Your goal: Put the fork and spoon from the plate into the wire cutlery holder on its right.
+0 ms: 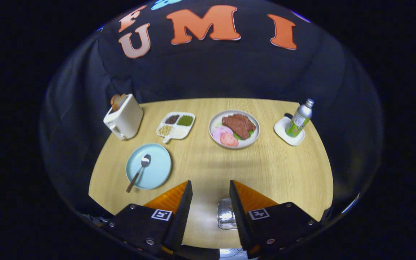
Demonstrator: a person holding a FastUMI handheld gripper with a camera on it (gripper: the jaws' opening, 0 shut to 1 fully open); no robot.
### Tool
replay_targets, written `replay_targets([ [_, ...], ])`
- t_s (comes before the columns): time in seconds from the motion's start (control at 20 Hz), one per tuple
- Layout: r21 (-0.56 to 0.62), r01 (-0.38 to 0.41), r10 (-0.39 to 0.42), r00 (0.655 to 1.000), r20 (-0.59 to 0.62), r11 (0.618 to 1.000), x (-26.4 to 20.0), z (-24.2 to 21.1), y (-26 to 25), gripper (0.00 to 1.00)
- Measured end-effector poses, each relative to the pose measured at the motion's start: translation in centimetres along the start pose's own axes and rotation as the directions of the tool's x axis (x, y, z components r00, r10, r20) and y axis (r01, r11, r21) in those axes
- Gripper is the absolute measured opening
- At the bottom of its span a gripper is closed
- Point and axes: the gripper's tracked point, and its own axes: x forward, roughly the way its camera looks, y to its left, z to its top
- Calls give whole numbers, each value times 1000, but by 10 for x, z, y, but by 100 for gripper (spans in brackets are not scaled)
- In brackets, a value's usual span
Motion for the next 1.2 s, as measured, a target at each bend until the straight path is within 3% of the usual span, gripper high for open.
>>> replay_targets([
  [0.15, 23, -35, 31, 982, 184, 999, -4, 39, 31, 73],
  [0.3, -8, 18, -14, 936, 351, 1000, -6, 67, 52, 77],
  [0.75, 11, -6, 1, 920, 392, 1000, 56, 57, 152, 78],
  [1.05, -41, -34, 40, 990, 136, 999, 110, 2, 209, 78],
  [1.2, -35, -53, 52, 998, -18, 998, 131, -26, 227, 79],
])
